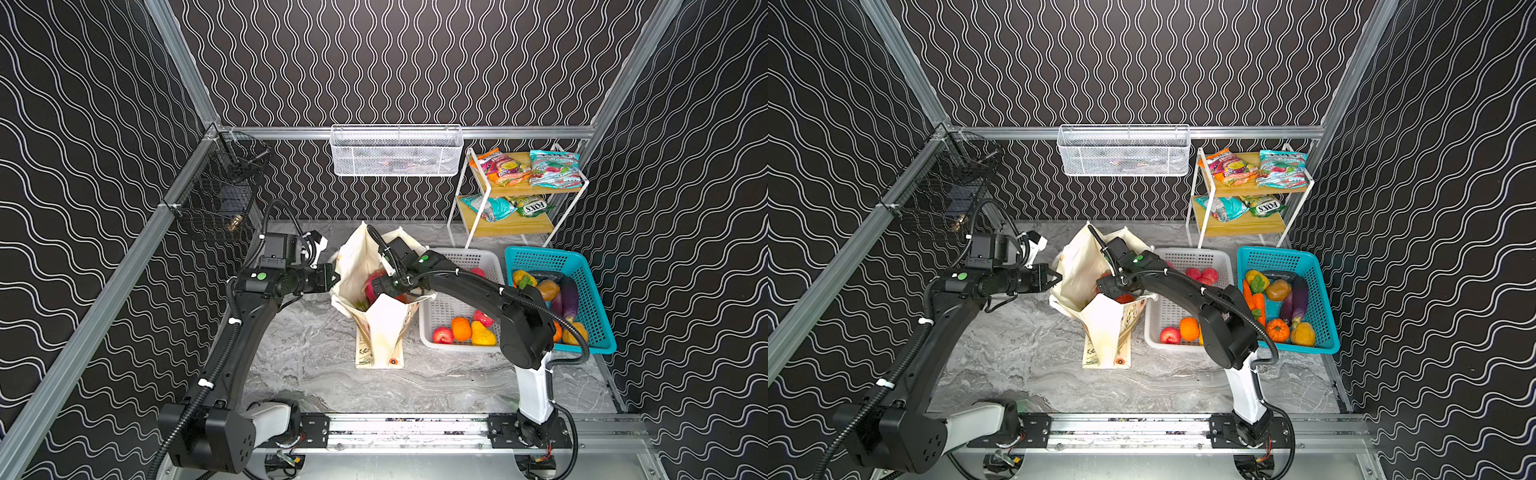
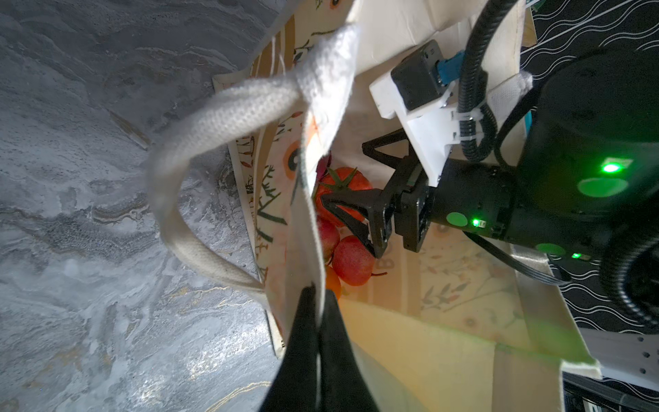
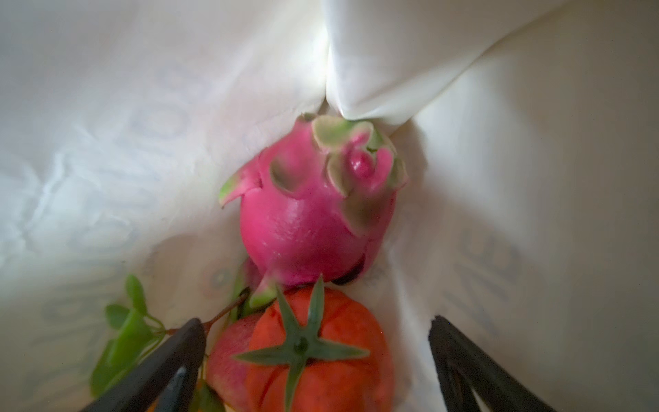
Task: Place the food into the grocery bag and tie it
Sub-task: 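Open the right gripper to release the tomato and lift out of the tote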
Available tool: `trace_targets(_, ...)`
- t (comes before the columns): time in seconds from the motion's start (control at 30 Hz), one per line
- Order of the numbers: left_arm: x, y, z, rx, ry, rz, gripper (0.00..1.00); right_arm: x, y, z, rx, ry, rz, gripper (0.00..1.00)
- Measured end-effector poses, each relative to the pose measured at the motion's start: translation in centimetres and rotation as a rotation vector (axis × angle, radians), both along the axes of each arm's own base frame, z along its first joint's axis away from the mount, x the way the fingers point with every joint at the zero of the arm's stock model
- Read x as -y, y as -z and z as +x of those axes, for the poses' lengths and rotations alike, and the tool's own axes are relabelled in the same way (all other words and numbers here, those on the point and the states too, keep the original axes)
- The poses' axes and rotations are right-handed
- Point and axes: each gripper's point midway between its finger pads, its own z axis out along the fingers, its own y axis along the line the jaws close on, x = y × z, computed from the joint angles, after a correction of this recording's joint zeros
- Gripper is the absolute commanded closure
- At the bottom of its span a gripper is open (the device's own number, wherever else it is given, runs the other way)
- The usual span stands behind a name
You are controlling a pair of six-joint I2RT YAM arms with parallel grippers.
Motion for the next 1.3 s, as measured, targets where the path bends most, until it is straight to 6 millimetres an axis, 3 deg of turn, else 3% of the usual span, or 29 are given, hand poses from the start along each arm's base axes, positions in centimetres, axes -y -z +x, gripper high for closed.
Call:
trace_targets(0.3, 0.0, 0.2, 0.1, -0.004, 0.000, 0.001, 1.00, 0.4, -5.6, 0.7, 0.107, 0.022, 0.055, 0.01)
trace_targets(0.5, 0.0, 0.3, 0.2, -0.010, 0.001, 0.001, 1.00, 1.6, -13.0, 0.9, 0.257, 0.061, 0.146, 0.01)
trace_targets(0.93, 0.0, 0.2, 0.3, -0.013, 0.001, 0.002, 1.00, 3.9, -20.1, 0.6, 0.412, 0.114, 0.202, 0.01)
trace_targets(1.1, 0.0, 0.1, 0.4, -0.012, 0.001, 0.002, 1.00, 8.0, -25.1, -0.3, 0.534, 0.211, 0.227, 0.01)
trace_targets(1.2, 0.0, 0.0, 0.4, -0.014, 0.001, 0.002, 1.00, 12.5, -27.5, -0.5, 0.613, 0.321, 0.214, 0.01)
trace_targets(1.3, 0.0, -0.1, 0.4, -0.017, 0.001, 0.003, 1.00, 19.1, -28.6, 0.1, 0.670, 0.479, 0.167, 0.01)
